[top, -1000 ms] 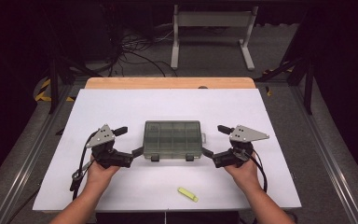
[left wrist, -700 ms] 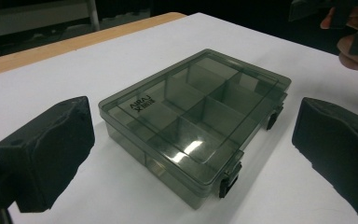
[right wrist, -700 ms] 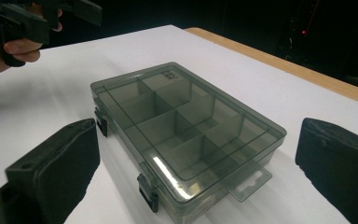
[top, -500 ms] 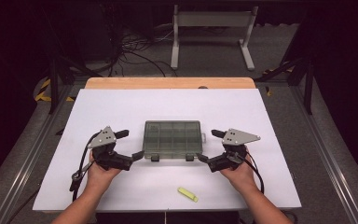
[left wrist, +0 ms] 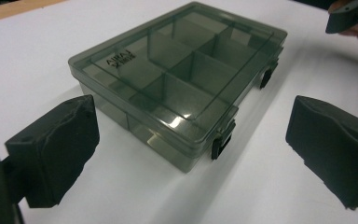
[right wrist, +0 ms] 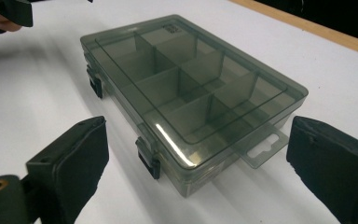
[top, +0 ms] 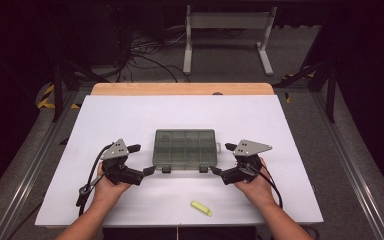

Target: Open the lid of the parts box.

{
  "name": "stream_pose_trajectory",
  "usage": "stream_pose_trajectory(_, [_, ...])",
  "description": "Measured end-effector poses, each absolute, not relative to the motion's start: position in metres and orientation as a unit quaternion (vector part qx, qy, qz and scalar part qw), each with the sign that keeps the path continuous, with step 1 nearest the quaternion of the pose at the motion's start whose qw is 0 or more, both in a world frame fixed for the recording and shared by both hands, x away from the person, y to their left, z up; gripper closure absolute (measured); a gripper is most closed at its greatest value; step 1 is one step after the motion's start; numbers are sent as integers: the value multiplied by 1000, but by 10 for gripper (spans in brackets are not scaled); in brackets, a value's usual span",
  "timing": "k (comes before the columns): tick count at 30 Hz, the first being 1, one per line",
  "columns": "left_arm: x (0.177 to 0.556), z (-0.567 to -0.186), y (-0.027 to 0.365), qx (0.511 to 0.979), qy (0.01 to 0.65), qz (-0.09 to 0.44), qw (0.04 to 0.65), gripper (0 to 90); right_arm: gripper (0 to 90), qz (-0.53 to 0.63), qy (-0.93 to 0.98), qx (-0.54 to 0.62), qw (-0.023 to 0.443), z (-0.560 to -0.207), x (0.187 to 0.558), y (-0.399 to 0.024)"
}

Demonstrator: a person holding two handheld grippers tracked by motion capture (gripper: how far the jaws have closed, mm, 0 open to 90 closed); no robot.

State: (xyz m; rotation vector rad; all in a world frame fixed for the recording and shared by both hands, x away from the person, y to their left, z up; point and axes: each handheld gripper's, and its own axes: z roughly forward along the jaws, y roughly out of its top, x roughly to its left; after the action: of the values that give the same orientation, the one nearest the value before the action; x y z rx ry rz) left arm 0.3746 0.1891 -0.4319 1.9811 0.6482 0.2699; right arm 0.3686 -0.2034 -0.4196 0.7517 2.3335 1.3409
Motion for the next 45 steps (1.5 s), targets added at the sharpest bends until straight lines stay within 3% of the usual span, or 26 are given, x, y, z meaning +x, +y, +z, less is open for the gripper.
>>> stream_pose_trajectory(35, [380,-458,173,853,265,81,442,162,105,420,852,284,131,-448,377,-198])
stream_pose_trajectory(38, [381,-458,175,851,272,83,441,187,123,421,851,287,131,-448,377,-199])
stream_pose_trajectory(45, [379,-456,175,852,271,88,440,329,260,424,849,286,130,-446,378,-202])
